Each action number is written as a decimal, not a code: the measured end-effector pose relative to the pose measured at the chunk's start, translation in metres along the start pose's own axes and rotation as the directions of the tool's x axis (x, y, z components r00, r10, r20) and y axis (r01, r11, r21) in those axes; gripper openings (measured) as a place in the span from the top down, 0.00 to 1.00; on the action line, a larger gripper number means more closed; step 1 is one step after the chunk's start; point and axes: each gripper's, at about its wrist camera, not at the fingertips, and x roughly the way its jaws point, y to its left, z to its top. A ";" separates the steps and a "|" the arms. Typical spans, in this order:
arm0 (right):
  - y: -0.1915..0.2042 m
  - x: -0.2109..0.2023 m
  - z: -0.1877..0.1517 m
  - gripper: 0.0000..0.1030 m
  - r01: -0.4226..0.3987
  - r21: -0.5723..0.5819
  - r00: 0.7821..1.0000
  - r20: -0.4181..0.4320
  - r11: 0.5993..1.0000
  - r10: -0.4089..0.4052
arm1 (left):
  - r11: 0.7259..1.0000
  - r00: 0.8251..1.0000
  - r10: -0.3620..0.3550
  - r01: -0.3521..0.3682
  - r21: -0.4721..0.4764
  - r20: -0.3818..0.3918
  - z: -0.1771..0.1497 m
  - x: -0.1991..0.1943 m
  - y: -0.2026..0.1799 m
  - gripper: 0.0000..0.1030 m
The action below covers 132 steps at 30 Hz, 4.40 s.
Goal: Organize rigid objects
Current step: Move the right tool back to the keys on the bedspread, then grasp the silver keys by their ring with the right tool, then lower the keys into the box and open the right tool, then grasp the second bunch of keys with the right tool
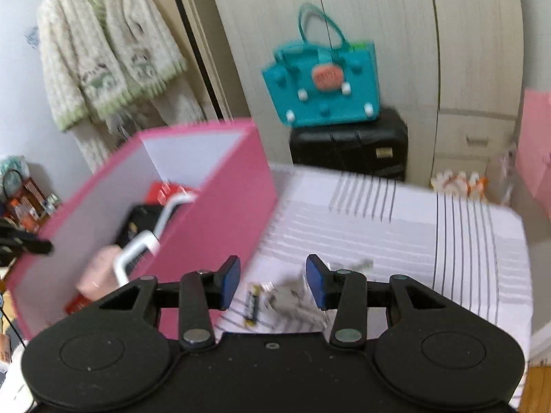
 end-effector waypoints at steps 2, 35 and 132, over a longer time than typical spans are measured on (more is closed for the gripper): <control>-0.004 0.010 -0.007 0.63 0.018 -0.008 1.000 -0.024 1.000 -0.018 | 1.000 1.000 0.000 0.000 0.001 -0.001 0.000 0.000 0.000 0.92; -0.005 -0.002 -0.023 0.71 -0.010 0.060 0.998 0.065 0.998 0.007 | 1.000 1.000 -0.019 0.019 -0.018 -0.010 0.001 0.002 0.004 0.92; -0.026 0.047 -0.012 0.67 0.144 0.043 0.989 0.008 0.989 -0.145 | 1.000 1.000 -0.012 0.012 0.012 0.017 -0.004 -0.003 0.001 0.92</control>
